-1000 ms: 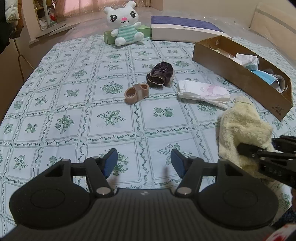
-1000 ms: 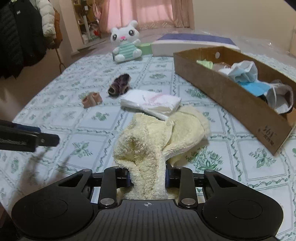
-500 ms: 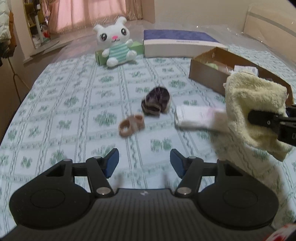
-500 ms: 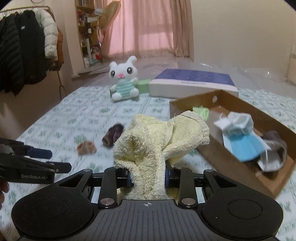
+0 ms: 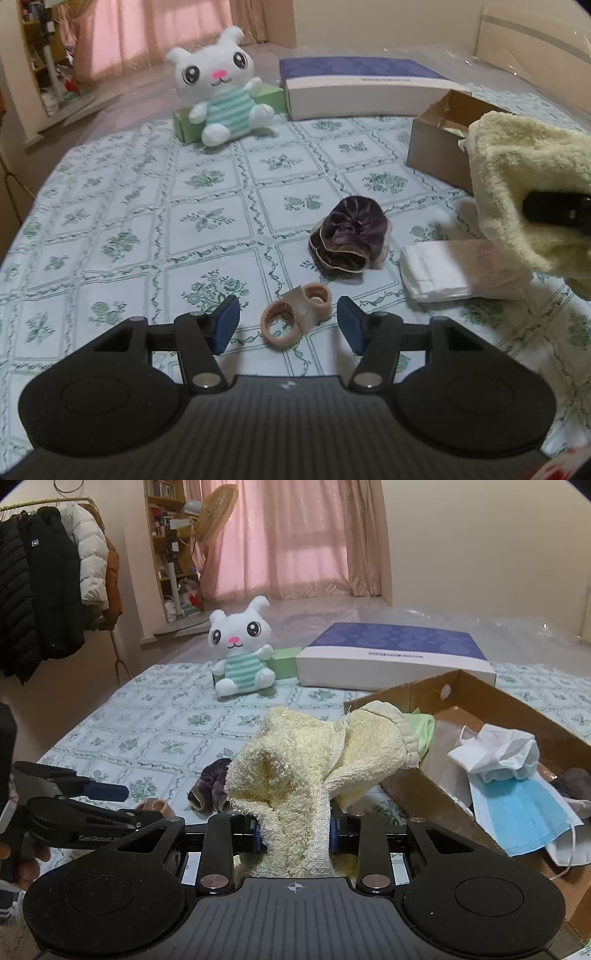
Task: Organize soft objects
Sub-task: 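Carry the yellow towel toward the box with the right gripper while the left gripper grasps the tan hair tie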
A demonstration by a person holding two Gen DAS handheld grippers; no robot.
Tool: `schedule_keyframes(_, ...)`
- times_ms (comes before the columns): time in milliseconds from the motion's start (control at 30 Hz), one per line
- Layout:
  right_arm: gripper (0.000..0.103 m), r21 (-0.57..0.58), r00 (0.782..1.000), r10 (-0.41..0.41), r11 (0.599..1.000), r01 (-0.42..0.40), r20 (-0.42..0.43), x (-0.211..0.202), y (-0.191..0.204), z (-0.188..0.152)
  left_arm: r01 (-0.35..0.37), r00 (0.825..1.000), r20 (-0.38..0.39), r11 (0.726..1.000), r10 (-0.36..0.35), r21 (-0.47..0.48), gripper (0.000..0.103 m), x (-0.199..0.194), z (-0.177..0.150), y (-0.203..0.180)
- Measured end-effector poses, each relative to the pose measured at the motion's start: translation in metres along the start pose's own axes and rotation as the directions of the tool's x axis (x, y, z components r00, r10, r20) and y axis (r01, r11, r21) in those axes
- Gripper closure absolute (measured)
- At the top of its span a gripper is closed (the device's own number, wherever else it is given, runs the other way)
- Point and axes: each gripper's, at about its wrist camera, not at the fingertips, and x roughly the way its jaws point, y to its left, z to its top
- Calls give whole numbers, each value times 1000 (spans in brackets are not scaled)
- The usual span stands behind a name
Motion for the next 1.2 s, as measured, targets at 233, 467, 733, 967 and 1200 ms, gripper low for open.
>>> schedule_keyframes(233,72,12,1000,-2,1000,2,-25,7,-4,-7,44,998,-47,999,-43,19,65,22,-3,1)
schedule_keyframes(467,72,16,1000,-5,1000,5,-31,8,-5,-7,44,998,-45,998,-41,51,83,21,-3,-5)
schedule_keyframes(733,72,17,1000,-9,1000,9,-22,5,-5,-5,37,999,-36,997,-35,75,86,15,-3,-12)
schedule_keyframes(967,72,19,1000,-11,1000,11,-14,-1,-5,-4,34,999,-16,997,-33,71,86,6,1,-14)
schedule_keyframes(1200,72,17,1000,-8,1000,9,-5,-9,-3,-2,34,999,8,997,-35,68,86,-10,3,-18)
